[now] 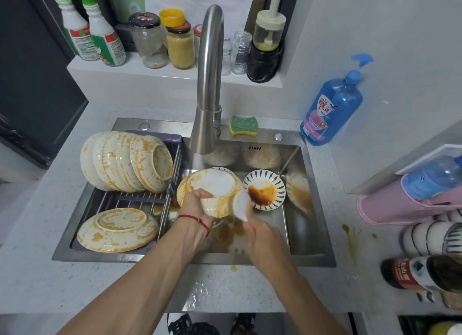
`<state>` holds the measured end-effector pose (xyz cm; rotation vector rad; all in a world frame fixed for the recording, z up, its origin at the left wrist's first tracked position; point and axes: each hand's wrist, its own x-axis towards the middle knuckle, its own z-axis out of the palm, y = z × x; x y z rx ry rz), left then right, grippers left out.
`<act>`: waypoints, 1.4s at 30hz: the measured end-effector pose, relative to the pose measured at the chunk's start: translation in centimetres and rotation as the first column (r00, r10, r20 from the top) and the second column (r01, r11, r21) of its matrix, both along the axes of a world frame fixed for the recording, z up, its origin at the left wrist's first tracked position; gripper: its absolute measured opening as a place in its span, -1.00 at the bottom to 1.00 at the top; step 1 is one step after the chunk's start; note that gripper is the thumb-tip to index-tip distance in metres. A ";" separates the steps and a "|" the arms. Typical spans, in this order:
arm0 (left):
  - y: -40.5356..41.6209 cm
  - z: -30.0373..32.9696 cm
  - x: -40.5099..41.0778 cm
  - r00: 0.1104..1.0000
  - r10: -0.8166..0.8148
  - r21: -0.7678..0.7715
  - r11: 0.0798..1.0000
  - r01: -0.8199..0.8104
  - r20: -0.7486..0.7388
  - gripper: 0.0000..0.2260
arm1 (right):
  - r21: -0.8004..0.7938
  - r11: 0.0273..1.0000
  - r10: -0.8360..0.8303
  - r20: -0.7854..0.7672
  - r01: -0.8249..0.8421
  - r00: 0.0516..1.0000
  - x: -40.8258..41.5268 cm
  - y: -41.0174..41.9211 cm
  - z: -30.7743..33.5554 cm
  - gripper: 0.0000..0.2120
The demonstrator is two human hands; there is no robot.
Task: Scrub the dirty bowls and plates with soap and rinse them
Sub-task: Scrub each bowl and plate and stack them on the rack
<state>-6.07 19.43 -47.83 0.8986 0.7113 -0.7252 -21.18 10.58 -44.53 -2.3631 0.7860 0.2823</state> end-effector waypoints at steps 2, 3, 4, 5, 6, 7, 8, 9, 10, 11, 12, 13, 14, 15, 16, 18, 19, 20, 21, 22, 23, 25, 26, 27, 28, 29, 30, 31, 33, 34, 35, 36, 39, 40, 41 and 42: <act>0.0 -0.1 -0.4 0.999 -0.016 0.035 0.999 0.014 0.036 -0.28 | -0.091 0.994 -0.057 -0.035 0.053 0.998 0.8 -2.0 -0.4 -0.47; -0.1 -0.3 -0.6 0.998 -0.019 0.060 0.998 0.016 0.061 -0.33 | -0.124 0.991 -0.057 -0.037 0.052 0.998 1.0 -2.7 -0.1 -0.46; -0.1 -0.4 -0.7 0.996 -0.026 0.105 0.994 0.016 0.088 -0.39 | -0.138 0.989 -0.051 -0.032 0.046 0.998 1.0 -3.0 0.2 -0.45; -0.1 -0.5 -0.9 0.990 -0.048 0.169 0.985 0.026 0.129 -0.43 | -0.144 0.989 -0.035 -0.025 0.031 0.999 1.0 -3.1 0.6 -0.45; -0.2 -0.8 -1.0 0.977 -0.096 0.222 0.974 0.052 0.192 -0.42 | -0.140 0.990 -0.015 -0.029 0.011 0.999 1.1 -3.3 1.1 -0.46; -0.2 -0.9 -1.2 0.954 -0.145 0.271 0.960 0.071 0.262 -0.40 | -0.125 0.992 0.008 -0.032 -0.012 0.999 1.3 -3.5 1.4 -0.47; -0.3 -0.7 -1.5 0.919 -0.203 0.306 0.947 0.097 0.339 -0.38 | -0.117 0.992 0.033 -0.043 -0.038 0.999 1.7 -3.8 1.6 -0.48; -0.4 -0.7 -1.7 0.881 -0.264 0.331 0.934 0.132 0.392 -0.36 | -0.110 0.993 0.046 -0.060 -0.053 0.997 2.3 -4.1 1.6 -0.49; -0.5 -0.6 -2.0 0.846 -0.322 0.352 0.920 0.174 0.424 -0.33 | -0.100 0.994 0.038 -0.077 -0.046 0.996 3.1 -4.4 1.4 -0.50; -0.7 -0.4 -2.1 0.820 -0.359 0.365 0.909 0.200 0.445 -0.30 | -0.085 0.996 0.019 -0.078 -0.026 0.997 4.1 -4.6 1.4 -0.49; -0.8 -0.4 -2.2 0.802 -0.382 0.374 0.902 0.216 0.459 -0.29 | -0.058 0.998 0.011 -0.072 -0.015 0.997 4.9 -4.6 1.3 -0.49; -0.8 -0.2 -2.2 0.800 -0.382 0.367 0.904 0.220 0.462 -0.28 | -0.027 0.999 0.024 -0.050 -0.026 0.998 5.5 -4.2 1.4 -0.48; -0.7 0.0 -2.0 0.807 -0.375 0.348 0.910 0.225 0.457 -0.26 | -0.001 0.998 0.057 -0.029 -0.057 0.998 5.6 -3.8 1.4 -0.49; -0.4 -0.1 -1.8 0.816 -0.368 0.332 0.914 0.231 0.446 -0.25 | 0.018 0.995 0.099 -0.012 -0.099 0.995 5.1 -3.3 1.3 -0.50; -0.2 -0.1 -1.6 0.817 -0.359 0.316 0.921 0.230 0.451 -0.26 | 0.025 0.990 0.142 -0.007 -0.142 0.990 4.2 -3.3 1.2 -0.51; 0.2 0.3 -1.4 0.794 -0.381 0.302 0.917 0.260 0.474 -0.32 | 0.003 0.982 0.188 -0.051 -0.188 0.981 2.4 -4.4 0.8 -0.52; 0.2 0.6 -1.4 0.776 -0.409 0.310 0.907 0.286 0.480 -0.34 | -0.036 0.982 0.184 -0.080 -0.188 0.980 2.1 -5.3 0.4 -0.51; 0.1 0.7 -1.4 0.755 -0.440 0.320 0.894 0.315 0.486 -0.35 | -0.065 0.987 0.139 -0.087 -0.145 0.986 2.3 -6.1 0.1 -0.50; -0.2 0.8 -1.6 0.742 -0.463 0.329 0.883 0.336 0.484 -0.37 | -0.069 0.993 0.089 -0.065 -0.094 0.994 2.7 -6.4 -0.1 -0.51; -0.6 0.8 -1.6 0.738 -0.468 0.326 0.880 0.344 0.485 -0.38 | -0.058 0.997 0.050 -0.025 -0.051 0.998 3.3 -6.2 0.0 -0.51; -0.7 0.7 -1.6 0.742 -0.467 0.316 0.882 0.350 0.481 -0.38 | -0.028 0.999 0.034 0.016 -0.033 0.999 3.6 -5.4 0.2 -0.51; -0.8 0.6 -1.2 0.774 -0.429 0.279 0.901 0.332 0.465 -0.36 | 0.026 0.997 0.072 0.064 -0.074 0.995 3.0 -4.0 0.2 -0.50; -0.6 0.5 -1.1 0.788 -0.411 0.261 0.910 0.323 0.459 -0.34 | 0.036 0.991 0.126 0.057 -0.128 0.990 2.0 -3.5 0.4 -0.50; -0.4 0.4 -0.9 0.795 -0.406 0.252 0.912 0.323 0.452 -0.33 | 0.036 0.984 0.173 0.038 -0.175 0.984 1.0 -3.4 0.6 -0.50; -0.3 0.3 -0.9 0.796 -0.410 0.252 0.910 0.328 0.445 -0.32 | 0.019 0.980 0.196 0.000 -0.196 0.981 0.3 -3.7 0.6 -0.51; -0.4 0.2 -1.0 0.794 -0.418 0.257 0.907 0.335 0.441 -0.33 | -0.014 0.982 0.188 -0.028 -0.188 0.982 0.4 -4.6 0.3 -0.50; -0.5 0.3 -1.3 0.792 -0.428 0.258 0.902 0.346 0.436 -0.35 | -0.064 0.987 0.146 -0.046 -0.148 0.988 1.1 -5.5 0.1 -0.48; -0.8 0.3 -1.5 0.789 -0.430 0.250 0.902 0.353 0.438 -0.37 | -0.112 0.986 0.115 -0.047 -0.120 0.992 2.0 -6.1 0.1 -0.47; -1.3 0.4 -1.6 0.797 -0.411 0.239 0.911 0.338 0.441 -0.39 | -0.099 0.991 0.090 -0.005 -0.090 0.996 3.3 -5.7 0.4 -0.48; -1.4 0.6 -1.4 0.814 -0.383 0.222 0.923 0.315 0.436 -0.38 | -0.060 0.992 0.109 0.021 -0.108 0.994 3.1 -4.9 0.5 -0.48; -1.4 0.6 -1.3 0.830 -0.354 0.198 0.934 0.296 0.431 -0.36 | -0.032 0.989 0.144 0.040 -0.143 0.989 2.2 -4.0 0.6 -0.47; -1.3 0.6 -1.0 0.838 -0.337 0.179 0.941 0.287 0.429 -0.34 | -0.017 0.983 0.181 0.044 -0.181 0.982 1.1 -3.4 1.0 -0.47; -0.9 0.5 -1.3 0.831 -0.369 0.196 0.929 0.314 0.417 -0.37 | -0.115 0.976 0.179 -0.047 -0.184 0.983 0.2 -5.6 0.7 -0.46; -1.0 0.4 -1.7 0.824 -0.387 0.206 0.922 0.329 0.414 -0.38 | -0.176 0.973 0.138 -0.082 -0.150 0.987 0.9 -6.6 0.2 -0.46; -1.2 0.3 -1.8 0.816 -0.398 0.214 0.917 0.337 0.418 -0.38 | -0.213 0.969 0.111 -0.084 -0.126 0.990 1.5 -7.0 0.2 -0.45; -1.4 0.3 -1.7 0.816 -0.400 0.222 0.916 0.335 0.418 -0.38 | -0.206 0.969 0.121 -0.072 -0.134 0.990 1.9 -6.7 0.2 -0.44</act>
